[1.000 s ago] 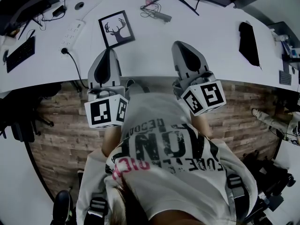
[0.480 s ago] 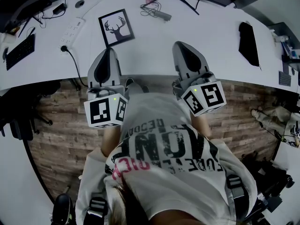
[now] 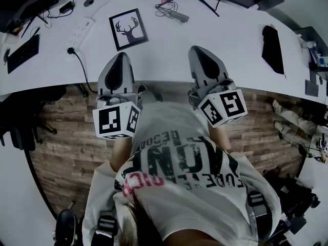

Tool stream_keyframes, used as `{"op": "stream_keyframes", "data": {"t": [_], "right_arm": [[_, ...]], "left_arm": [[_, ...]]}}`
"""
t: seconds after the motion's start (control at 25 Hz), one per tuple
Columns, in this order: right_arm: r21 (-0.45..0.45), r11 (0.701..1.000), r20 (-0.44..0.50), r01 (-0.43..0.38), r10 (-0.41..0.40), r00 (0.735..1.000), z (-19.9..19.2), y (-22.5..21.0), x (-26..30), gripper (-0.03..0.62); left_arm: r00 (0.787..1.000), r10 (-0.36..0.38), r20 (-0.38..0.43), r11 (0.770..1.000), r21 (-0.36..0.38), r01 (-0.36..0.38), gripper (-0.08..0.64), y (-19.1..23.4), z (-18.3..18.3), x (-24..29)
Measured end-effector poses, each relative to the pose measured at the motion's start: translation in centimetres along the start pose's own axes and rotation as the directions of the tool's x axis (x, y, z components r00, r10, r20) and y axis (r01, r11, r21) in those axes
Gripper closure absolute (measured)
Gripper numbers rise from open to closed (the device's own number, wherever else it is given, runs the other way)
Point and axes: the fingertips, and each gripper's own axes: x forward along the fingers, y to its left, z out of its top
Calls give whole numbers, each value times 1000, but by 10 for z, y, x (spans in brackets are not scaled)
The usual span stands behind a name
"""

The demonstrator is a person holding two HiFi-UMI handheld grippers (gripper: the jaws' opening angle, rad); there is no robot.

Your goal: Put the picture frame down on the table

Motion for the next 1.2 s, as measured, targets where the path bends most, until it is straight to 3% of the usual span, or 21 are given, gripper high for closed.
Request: {"op": "stream_keyframes", "data": {"t": [1.2], "right_arm": [[-5,1000,-14,-2,2,1000,-4,3,18,591]], "left_arm": [[1000,-2,-14,1000,-25,1,557,17,-3,12]]}}
